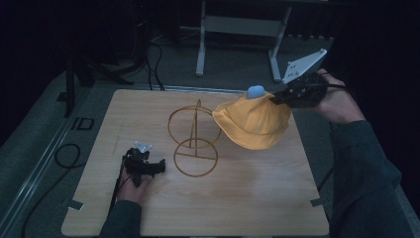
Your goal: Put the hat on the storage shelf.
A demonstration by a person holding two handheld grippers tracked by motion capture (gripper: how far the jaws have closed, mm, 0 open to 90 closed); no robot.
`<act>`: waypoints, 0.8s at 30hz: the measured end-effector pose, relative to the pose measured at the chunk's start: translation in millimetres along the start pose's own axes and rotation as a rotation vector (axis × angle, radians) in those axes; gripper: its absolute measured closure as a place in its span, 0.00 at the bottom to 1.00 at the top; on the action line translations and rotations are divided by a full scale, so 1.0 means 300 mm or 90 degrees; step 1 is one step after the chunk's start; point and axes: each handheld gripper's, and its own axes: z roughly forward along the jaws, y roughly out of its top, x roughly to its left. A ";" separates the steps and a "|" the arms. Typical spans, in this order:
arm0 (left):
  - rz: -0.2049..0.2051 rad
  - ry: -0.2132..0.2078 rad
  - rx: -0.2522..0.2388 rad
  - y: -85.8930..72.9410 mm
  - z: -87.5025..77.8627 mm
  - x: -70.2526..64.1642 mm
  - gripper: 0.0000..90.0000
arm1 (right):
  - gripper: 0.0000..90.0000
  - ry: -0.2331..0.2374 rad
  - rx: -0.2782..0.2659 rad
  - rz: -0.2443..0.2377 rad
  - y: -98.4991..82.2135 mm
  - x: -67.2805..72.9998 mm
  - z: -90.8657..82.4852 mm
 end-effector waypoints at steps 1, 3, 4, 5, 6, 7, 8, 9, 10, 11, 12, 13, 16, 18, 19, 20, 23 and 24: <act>0.000 0.000 0.000 0.000 0.000 0.000 0.00 | 0.95 0.000 -0.002 0.001 0.003 0.001 0.001; -0.001 0.000 -0.001 0.000 0.000 0.000 0.00 | 0.95 -0.001 -0.004 0.000 0.010 0.002 0.001; -0.001 0.000 -0.001 0.000 0.001 -0.001 0.00 | 0.95 -0.002 -0.006 0.001 0.013 0.002 0.002; -0.001 0.000 -0.001 0.000 0.001 -0.001 0.00 | 0.95 0.001 -0.007 0.002 0.016 0.002 0.002; -0.001 0.000 -0.001 0.000 0.001 -0.001 0.00 | 0.95 0.000 -0.008 0.001 0.019 0.003 0.003; 0.000 0.000 -0.001 0.000 0.001 -0.001 0.00 | 0.95 0.001 -0.010 0.003 0.022 0.003 0.003; -0.001 -0.001 -0.001 0.000 0.001 -0.001 0.00 | 0.95 0.002 -0.012 0.002 0.024 0.004 0.004; -0.001 -0.001 -0.001 0.001 0.001 -0.001 0.00 | 0.95 0.000 -0.013 0.002 0.027 0.004 0.005; -0.001 -0.001 0.000 0.001 0.001 -0.001 0.00 | 0.95 0.001 -0.014 0.003 0.031 0.004 0.006; -0.001 -0.001 0.000 0.001 0.001 -0.001 0.00 | 0.95 0.000 -0.017 0.003 0.034 0.004 0.006; 0.000 -0.001 0.000 0.001 0.001 -0.001 0.00 | 0.95 -0.005 -0.020 0.005 0.038 0.004 0.007; -0.001 -0.001 0.000 0.001 0.001 -0.001 0.00 | 0.95 -0.004 -0.022 0.006 0.041 0.003 0.007; -0.001 -0.001 -0.001 0.001 0.001 -0.001 0.00 | 0.95 -0.003 -0.029 0.007 0.051 0.002 0.008; -0.001 -0.001 -0.001 0.001 0.001 -0.001 0.00 | 0.95 -0.002 -0.030 0.008 0.058 0.002 0.010; -0.001 -0.001 0.000 0.001 0.001 -0.001 0.00 | 0.95 -0.003 -0.032 0.007 0.060 0.001 0.011; -0.001 -0.001 -0.001 0.001 0.001 -0.001 0.00 | 0.95 -0.004 -0.033 0.010 0.063 0.002 0.013; -0.001 -0.001 -0.001 0.001 0.001 -0.001 0.00 | 0.95 -0.002 -0.032 0.008 0.074 0.003 0.019; -0.001 -0.001 0.000 0.001 0.001 -0.001 0.00 | 0.95 -0.002 -0.032 0.007 0.078 0.004 0.020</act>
